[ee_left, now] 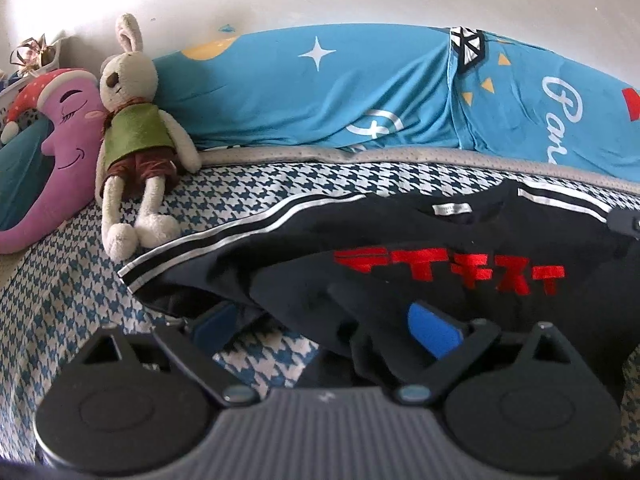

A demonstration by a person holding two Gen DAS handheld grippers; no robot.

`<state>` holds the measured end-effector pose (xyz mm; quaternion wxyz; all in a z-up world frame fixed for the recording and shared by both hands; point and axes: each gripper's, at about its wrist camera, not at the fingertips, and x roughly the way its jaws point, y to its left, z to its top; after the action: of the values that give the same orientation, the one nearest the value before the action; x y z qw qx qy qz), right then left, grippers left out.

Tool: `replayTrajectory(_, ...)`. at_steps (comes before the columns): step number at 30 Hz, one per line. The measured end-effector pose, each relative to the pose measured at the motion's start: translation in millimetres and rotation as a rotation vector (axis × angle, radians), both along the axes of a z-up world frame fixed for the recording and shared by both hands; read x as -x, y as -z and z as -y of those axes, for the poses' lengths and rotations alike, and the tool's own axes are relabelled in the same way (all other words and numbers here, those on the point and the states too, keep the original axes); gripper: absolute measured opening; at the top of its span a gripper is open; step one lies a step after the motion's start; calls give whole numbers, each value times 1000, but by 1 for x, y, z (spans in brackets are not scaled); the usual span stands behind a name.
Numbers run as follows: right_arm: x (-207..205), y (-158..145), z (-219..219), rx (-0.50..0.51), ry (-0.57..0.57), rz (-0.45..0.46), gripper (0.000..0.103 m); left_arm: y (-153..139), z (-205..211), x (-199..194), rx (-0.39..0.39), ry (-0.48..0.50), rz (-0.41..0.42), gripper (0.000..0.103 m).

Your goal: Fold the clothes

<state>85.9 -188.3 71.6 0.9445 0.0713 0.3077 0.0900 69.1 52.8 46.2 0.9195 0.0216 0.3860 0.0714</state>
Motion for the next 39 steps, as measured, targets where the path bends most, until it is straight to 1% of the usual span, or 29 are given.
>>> replayTrajectory(5, -17, 1, 11, 8, 28, 11, 39, 2, 2, -1, -2, 9, -17, 99)
replayTrajectory(8, -29, 0, 22, 3, 44, 13, 46, 2, 2, 0, 1, 10, -23, 100)
replayTrajectory(10, -37, 1, 28, 29, 64, 18, 49, 3, 3, 1, 7, 16, -25, 100)
replayTrajectory(12, -46, 3, 34, 61, 79, 15, 50, 5, 4, 0, 4, 21, -31, 100)
replayTrajectory(15, -58, 10, 42, 68, 69, -6, 50, 7, 7, 1, 3, 30, -39, 100)
replayTrajectory(20, -77, 24, 43, 44, 20, -71, 51, 9, 11, 1, 1, 45, -47, 100)
replayTrajectory(24, -87, 34, 35, 84, -17, -95, 56, 11, 11, 1, 3, 47, -55, 100)
replayTrajectory(32, -102, 55, 27, 104, -42, -142, 56, 14, 7, -2, 47, 34, -77, 100)
replayTrajectory(33, -104, 58, 25, 114, -41, -147, 51, 15, 7, -2, 50, 33, -80, 100)
replayTrajectory(34, -105, 59, 24, 125, -43, -141, 37, 16, 7, -3, 49, 33, -85, 100)
replayTrajectory(36, -106, 60, 21, 138, -61, -134, 14, 18, 7, -4, 46, 32, -95, 100)
replayTrajectory(37, -106, 60, 20, 141, -70, -129, 8, 19, 8, -4, 45, 31, -98, 100)
replayTrajectory(38, -106, 58, 20, 140, -68, -117, 5, 20, 8, -5, 44, 32, -102, 100)
replayTrajectory(39, -107, 56, 19, 138, -61, -99, 5, 21, 9, -6, 44, 32, -106, 100)
